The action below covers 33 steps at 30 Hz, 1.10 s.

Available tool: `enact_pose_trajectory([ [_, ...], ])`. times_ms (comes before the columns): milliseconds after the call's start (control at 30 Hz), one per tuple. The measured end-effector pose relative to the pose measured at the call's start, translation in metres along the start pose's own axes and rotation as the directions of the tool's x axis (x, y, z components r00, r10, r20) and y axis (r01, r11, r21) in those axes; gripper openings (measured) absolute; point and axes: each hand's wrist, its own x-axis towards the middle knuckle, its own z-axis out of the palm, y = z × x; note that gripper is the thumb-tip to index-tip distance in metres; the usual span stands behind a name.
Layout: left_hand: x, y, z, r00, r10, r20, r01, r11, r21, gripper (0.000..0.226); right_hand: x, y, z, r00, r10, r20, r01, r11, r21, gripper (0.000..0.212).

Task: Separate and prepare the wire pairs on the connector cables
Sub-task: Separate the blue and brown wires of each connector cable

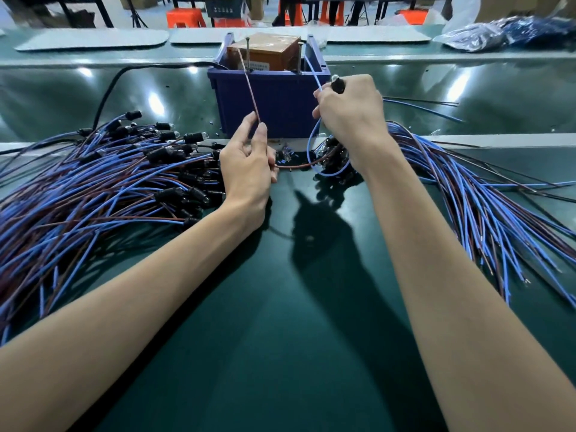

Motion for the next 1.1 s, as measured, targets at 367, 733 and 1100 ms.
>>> enact_pose_trajectory([
  [367,0.0037,-0.0034,-0.0004,0.998,0.005,-0.063,-0.001,0.999,0.054,0.033,-0.0069,-0.0030,0.0028,0.993,-0.053,0.108,0.047,0.997,0.055,0.028],
  [733,0.0027,-0.0042,0.0006,0.999,-0.001,0.036,-0.002,0.996,0.088,0.032,-0.0071,-0.0031,0.0011,0.985,-0.107,0.132,0.093,0.990,0.107,0.028],
  [1100,0.0022,-0.0045,0.0011,0.998,-0.013,0.056,0.008,0.995,0.103,0.031,-0.0089,-0.0049,0.0026,0.970,-0.158,0.183,0.139,0.984,0.114,0.026],
])
